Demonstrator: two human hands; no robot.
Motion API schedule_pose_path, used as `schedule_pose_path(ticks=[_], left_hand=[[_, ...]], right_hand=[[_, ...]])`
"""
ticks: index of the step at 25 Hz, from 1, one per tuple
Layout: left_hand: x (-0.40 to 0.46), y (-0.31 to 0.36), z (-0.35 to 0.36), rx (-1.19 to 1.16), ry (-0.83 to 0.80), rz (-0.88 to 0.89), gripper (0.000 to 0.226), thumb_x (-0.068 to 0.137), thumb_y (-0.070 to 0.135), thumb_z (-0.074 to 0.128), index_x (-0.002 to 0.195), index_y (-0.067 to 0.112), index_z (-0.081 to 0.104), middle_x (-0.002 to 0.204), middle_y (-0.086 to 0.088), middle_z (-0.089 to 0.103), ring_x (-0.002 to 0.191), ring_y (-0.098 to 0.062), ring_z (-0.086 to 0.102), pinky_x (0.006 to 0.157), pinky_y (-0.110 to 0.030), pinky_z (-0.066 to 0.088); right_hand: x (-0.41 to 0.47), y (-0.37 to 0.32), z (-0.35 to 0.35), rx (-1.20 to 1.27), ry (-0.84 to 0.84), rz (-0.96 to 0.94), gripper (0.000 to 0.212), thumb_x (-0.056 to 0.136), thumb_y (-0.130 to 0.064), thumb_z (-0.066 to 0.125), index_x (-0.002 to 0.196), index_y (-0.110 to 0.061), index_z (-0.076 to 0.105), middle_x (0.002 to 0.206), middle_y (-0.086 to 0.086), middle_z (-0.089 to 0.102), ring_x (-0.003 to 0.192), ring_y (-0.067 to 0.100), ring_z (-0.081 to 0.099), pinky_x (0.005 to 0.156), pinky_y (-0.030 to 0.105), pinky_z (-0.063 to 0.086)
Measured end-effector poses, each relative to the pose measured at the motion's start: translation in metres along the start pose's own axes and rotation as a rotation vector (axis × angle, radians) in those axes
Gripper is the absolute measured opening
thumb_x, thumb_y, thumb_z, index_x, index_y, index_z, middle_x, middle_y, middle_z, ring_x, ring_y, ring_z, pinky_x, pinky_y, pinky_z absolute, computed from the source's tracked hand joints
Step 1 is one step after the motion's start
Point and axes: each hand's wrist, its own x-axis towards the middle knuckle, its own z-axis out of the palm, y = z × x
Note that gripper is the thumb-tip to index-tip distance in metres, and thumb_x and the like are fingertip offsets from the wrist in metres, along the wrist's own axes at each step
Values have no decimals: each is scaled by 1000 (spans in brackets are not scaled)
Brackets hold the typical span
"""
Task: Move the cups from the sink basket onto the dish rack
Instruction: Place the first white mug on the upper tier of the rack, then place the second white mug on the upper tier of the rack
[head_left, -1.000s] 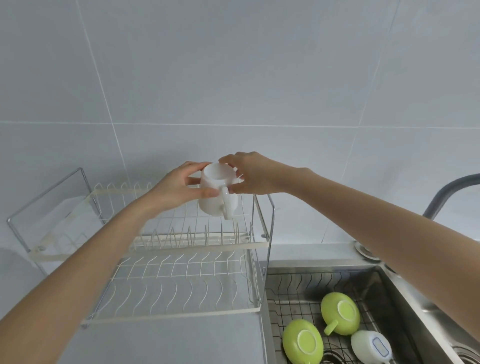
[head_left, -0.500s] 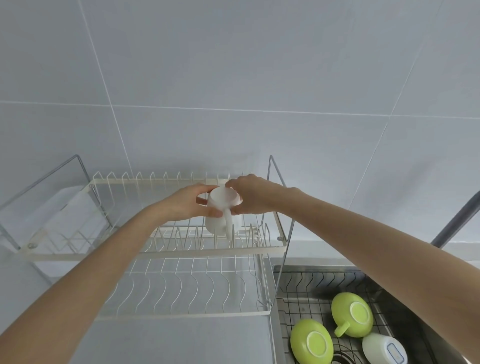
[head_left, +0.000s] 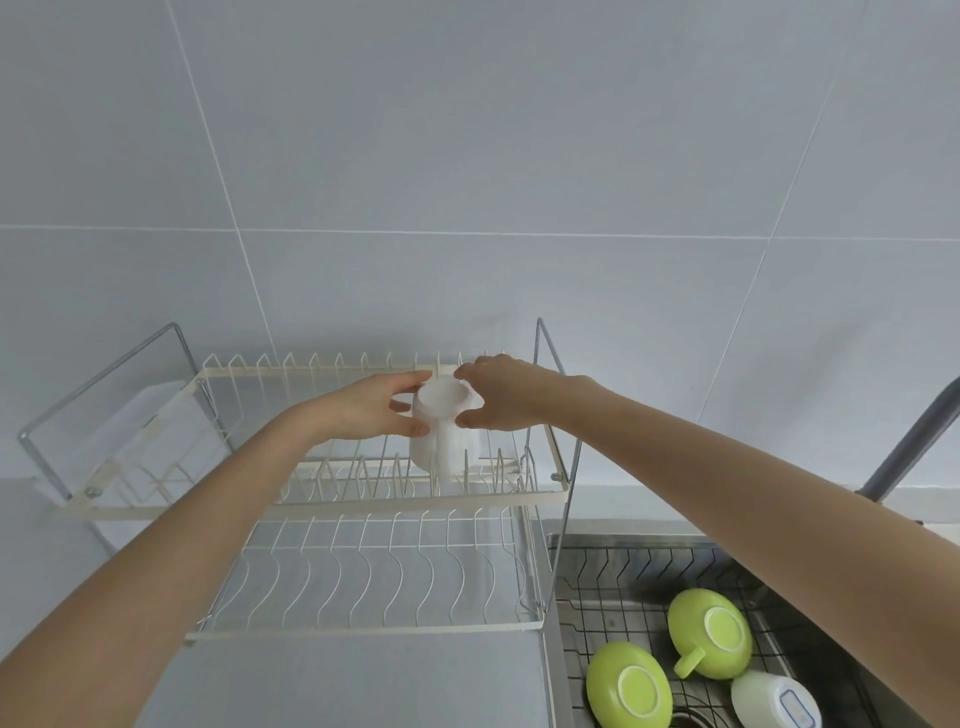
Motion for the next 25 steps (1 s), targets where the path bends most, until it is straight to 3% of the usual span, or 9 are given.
schedule_pose_path(ticks=[2, 6, 11, 19, 25], left_hand=[[-7, 8, -4, 66, 69, -9, 67, 82, 20, 62, 140, 21, 27, 146, -2, 36, 130, -22, 40, 109, -34, 32], [-25, 45, -7, 447, 328, 107, 56, 87, 29, 54, 137, 18, 32, 147, -4, 36, 134, -21, 34, 108, -29, 26], [-38, 106, 17, 630, 457, 232, 56, 89, 35, 47, 139, 18, 28, 149, -2, 31, 136, -19, 28, 109, -32, 24], [-21, 184, 94, 678, 424, 342, 56, 91, 36, 41, 141, 18, 22, 152, -4, 24, 140, -20, 19, 113, -33, 18], [11, 219, 169, 703, 249, 301, 59, 92, 38, 38, 143, 18, 14, 155, -6, 15, 142, -23, 12, 116, -38, 14]], right_hand=[[-10, 5, -8, -7, 33, -15, 53, 90, -29, 51, 136, -8, 36, 140, 12, 41, 129, 29, 39, 103, 44, 39], [-43, 21, -22, -68, 196, -22, 62, 90, -28, 50, 144, -14, 21, 155, 12, 15, 143, 28, 9, 114, 42, 19], [-100, 54, -24, -78, 310, 49, 71, 89, -34, 51, 146, -19, 11, 157, 10, 3, 145, 28, 0, 118, 42, 8], [-188, 132, -6, -55, 315, 197, 70, 90, -37, 48, 146, -21, 10, 158, 8, 3, 145, 27, -5, 119, 43, 2], [-236, 199, 32, -73, 213, 267, 72, 89, -40, 49, 146, -22, 10, 158, 9, 3, 145, 29, -8, 118, 45, 0]])
